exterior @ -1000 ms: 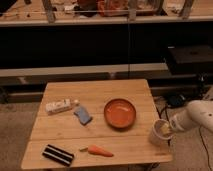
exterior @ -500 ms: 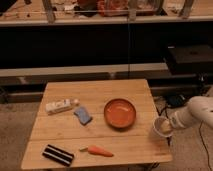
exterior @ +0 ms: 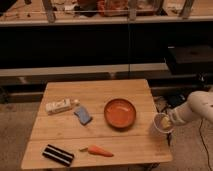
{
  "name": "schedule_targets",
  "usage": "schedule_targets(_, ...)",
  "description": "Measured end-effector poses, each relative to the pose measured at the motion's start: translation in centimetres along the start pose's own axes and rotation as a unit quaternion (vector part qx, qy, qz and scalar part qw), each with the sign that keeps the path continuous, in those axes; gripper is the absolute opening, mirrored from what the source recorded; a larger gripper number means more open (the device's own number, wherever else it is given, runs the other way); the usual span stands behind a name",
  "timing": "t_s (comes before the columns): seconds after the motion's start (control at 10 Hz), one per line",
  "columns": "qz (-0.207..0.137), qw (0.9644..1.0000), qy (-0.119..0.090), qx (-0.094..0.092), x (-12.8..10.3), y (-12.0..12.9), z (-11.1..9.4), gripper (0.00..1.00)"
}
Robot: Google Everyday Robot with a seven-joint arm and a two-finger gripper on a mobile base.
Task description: Place the ceramic cup in the ceramic bowl
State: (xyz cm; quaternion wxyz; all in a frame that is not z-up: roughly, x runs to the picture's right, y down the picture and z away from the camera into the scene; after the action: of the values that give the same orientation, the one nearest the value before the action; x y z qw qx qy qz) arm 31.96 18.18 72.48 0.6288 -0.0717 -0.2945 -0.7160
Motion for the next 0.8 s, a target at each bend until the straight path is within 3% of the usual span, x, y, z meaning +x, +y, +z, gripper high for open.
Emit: schedule_targets(0.8, -0.028, 0.9996, -0.006, 0.0, 3.3, -2.3, -2.7, 0.01)
